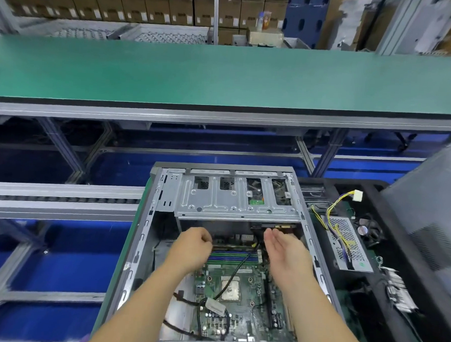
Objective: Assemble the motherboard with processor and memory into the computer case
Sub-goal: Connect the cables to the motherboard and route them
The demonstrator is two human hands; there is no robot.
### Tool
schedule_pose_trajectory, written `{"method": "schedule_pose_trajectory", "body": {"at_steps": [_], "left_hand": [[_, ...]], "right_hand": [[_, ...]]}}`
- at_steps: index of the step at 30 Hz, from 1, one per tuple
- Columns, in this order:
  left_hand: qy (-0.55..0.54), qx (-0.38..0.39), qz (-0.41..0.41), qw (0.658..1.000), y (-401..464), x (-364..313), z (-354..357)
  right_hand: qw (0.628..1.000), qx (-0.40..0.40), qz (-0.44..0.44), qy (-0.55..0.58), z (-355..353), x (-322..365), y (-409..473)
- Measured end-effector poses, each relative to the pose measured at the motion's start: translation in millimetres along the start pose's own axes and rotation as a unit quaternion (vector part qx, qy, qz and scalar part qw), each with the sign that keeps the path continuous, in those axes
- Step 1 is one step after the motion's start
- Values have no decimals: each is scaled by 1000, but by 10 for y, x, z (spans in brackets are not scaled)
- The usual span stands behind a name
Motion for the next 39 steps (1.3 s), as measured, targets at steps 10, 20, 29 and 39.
{"method": "schedule_pose_trajectory", "body": {"at_steps": [10,20,29,39], "left_hand": [[139,234,17,962,-35,258,241],[-58,171,71,981,-24,84,151],[-479,253,44,839,-61,-56,158],[-560,214,29,800,-31,-30,137]], "right_hand": [[664,152,194,-706,108,-540,-111],[983,43,57,-169,121,-251,-34],[726,279,162,-608,184,-427,-178],[663,311,192,-653,187,-521,-185]]}}
Point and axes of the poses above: each hand's wrist, its own y-axis towards the middle knuckle, its own z-axis out of the palm, x = y × z, the point moved 2 cm from there along y, towards the middle knuckle, and after that the axes turned 13 degrees about x, right-handed, at the moved point
